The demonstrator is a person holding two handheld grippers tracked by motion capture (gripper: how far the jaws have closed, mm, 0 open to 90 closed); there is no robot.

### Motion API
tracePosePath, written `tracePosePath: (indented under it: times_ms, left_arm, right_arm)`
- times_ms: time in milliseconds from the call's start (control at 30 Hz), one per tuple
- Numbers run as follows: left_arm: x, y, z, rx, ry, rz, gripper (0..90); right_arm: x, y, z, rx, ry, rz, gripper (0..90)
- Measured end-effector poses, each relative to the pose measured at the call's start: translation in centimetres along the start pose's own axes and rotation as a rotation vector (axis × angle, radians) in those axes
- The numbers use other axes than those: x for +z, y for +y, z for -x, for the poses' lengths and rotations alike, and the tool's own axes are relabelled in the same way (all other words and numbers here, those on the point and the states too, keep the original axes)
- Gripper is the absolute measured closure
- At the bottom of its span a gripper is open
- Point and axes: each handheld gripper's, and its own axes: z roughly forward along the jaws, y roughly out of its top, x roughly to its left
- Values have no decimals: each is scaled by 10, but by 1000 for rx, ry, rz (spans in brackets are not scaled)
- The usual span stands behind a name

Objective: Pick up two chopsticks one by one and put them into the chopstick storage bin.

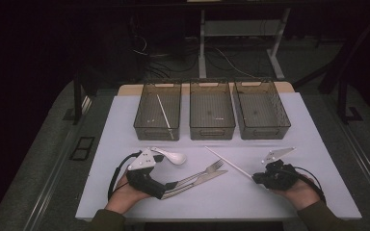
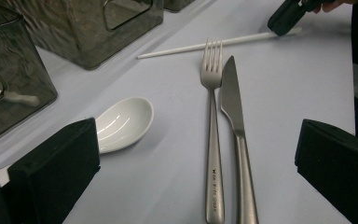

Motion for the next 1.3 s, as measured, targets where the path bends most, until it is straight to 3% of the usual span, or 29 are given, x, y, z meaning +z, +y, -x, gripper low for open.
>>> tracePosePath:
  times_ms: [167,400,533,800,1000,1300]
  left_arm:
    - [1,0,0,1,-1,3,0]
    - [0,0,0,7,-2,-1,0]
    - [1,0,0,4,-2,0,0]
    - [1,0,0,1,-2,3,0]
    - [1,0,1,-1,-3,5,0]
    - [1,0,-1,-6,-4,9,0]
  right_arm:
    - [0,-3,14,-25,12,-21,831]
    - [2,-3,17,-28,27,-37,794]
    - [4,6,18,-24,24,-8,744]
    - [20,26,17,-31,52,4,763]
    - [27,27,14,-58,22,-13,806]
    - [27,26,10,-62,-8,-7,839]
